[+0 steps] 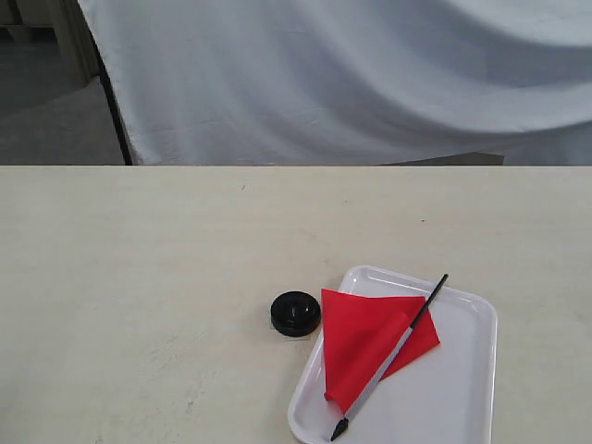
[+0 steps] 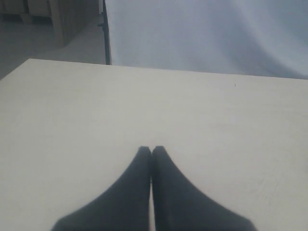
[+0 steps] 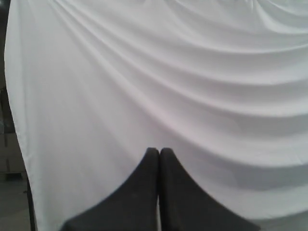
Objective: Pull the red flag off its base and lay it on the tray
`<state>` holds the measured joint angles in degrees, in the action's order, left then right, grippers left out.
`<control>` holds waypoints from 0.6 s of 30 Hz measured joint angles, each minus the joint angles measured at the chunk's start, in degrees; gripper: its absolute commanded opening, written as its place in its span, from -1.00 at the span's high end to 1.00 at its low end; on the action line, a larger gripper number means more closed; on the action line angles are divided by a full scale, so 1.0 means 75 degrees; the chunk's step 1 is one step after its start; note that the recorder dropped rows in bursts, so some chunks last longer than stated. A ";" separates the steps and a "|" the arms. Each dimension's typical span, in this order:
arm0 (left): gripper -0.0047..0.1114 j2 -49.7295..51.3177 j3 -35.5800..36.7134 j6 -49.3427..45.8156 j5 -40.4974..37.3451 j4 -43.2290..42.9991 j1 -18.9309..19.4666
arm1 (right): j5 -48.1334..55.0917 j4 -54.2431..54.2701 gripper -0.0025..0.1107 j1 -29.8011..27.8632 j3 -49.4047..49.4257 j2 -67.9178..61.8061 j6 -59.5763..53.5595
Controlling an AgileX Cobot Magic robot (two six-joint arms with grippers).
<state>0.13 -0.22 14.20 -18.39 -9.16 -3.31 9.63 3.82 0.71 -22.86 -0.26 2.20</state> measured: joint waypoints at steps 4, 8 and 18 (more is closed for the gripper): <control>0.92 0.0000 0.0000 0.0000 0.0000 0.0000 0.0000 | 0.0185 0.0000 0.96 0.0000 0.0336 0.0000 -0.0032; 0.92 0.0000 0.0000 0.0000 0.0000 0.0000 0.0000 | 0.0141 0.0000 0.96 0.0000 0.1057 0.0000 -0.0062; 0.92 0.0000 0.0000 0.0000 0.0000 0.0000 0.0000 | -0.0265 0.0000 0.96 0.0000 0.3024 0.0000 -0.0062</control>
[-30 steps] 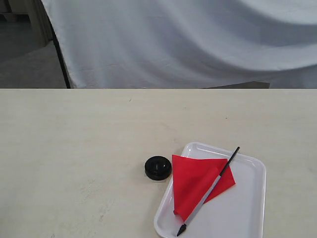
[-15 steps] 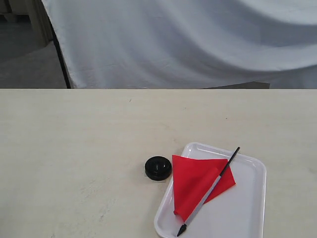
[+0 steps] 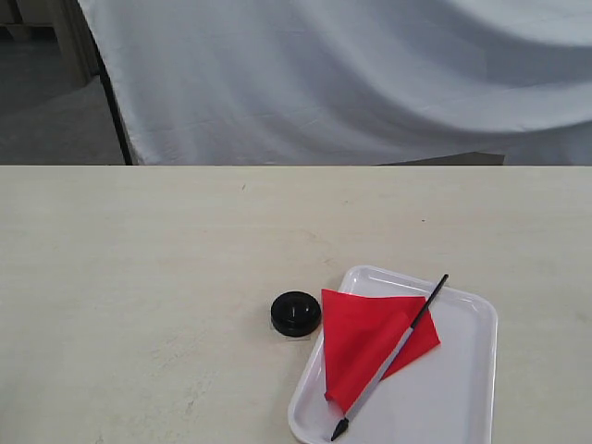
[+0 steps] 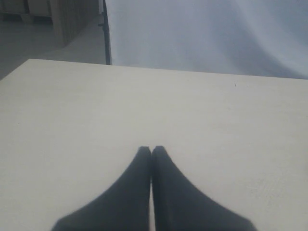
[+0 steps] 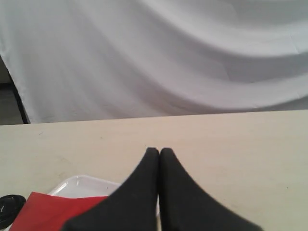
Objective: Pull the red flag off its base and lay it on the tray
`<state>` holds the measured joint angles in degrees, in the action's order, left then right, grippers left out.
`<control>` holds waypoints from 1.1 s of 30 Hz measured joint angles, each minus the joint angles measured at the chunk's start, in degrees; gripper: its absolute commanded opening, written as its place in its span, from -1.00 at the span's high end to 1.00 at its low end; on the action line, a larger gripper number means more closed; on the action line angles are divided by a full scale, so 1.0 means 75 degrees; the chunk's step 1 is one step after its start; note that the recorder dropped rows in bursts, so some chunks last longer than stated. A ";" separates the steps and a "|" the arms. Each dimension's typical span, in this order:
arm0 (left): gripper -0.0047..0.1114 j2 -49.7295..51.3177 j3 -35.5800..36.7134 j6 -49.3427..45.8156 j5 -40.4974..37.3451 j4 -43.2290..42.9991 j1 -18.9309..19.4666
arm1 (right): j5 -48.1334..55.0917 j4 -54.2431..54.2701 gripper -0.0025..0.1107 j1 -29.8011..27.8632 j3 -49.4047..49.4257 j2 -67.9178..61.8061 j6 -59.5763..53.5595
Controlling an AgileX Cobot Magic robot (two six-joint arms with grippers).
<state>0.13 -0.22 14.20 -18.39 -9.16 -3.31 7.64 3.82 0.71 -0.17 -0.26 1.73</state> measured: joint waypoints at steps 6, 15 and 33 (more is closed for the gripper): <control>0.92 0.0000 0.0000 0.0000 0.0000 0.0000 0.0000 | 0.0170 0.0120 0.96 0.0000 0.0012 0.0000 0.0073; 0.92 0.0000 0.0000 0.0000 0.0000 0.0000 0.0000 | 0.0409 0.0328 0.96 0.0000 0.0012 0.0000 0.0745; 0.92 0.0000 0.0000 0.0000 0.0000 0.0000 0.0000 | 0.0454 -0.0510 0.96 0.0000 0.0012 0.0000 0.0311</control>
